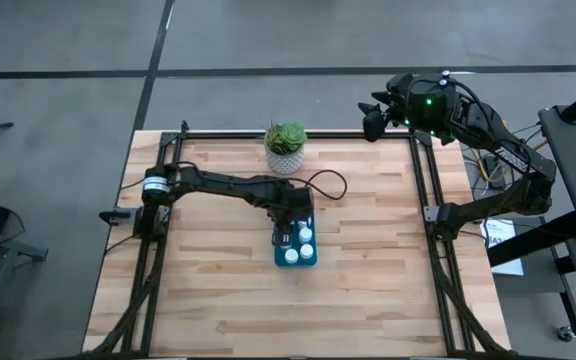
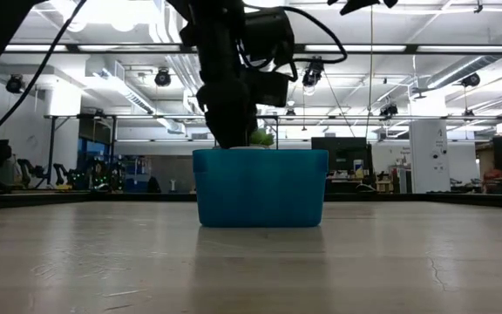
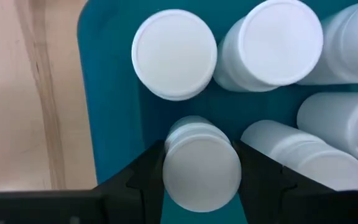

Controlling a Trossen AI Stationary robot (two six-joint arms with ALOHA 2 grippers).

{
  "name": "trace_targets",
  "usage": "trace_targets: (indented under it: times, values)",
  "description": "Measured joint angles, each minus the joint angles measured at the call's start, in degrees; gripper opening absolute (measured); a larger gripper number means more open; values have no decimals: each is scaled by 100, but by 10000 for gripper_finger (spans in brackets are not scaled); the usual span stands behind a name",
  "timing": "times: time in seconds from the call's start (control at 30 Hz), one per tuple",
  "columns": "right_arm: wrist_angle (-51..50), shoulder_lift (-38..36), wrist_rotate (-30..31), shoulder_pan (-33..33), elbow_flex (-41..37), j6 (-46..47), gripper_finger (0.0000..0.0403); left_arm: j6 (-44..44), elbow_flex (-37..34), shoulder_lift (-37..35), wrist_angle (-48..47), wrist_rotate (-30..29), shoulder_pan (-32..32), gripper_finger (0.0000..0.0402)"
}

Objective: Pick and place pill bottles into a basket
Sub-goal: Put the white medicine bottle into the blue bin, then return to Home Position

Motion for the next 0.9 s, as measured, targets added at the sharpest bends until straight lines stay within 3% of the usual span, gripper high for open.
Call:
trace_targets:
  times: [0.1, 0.37, 0.73, 0.9]
  values:
    - [0, 0, -4, 0, 0, 2, 219, -9, -43, -6, 15, 6, 0, 146]
    - [0, 0, -2, 0, 0, 35, 219, -9, -87, -57, -226, -14, 0, 242]
    - [11, 7, -2, 0, 0, 44, 219, 10, -30, -789, -250, -250, 2, 249]
    - [23, 7, -1, 0, 0, 95, 219, 10, -34, -1382, -266, -697, 13, 250]
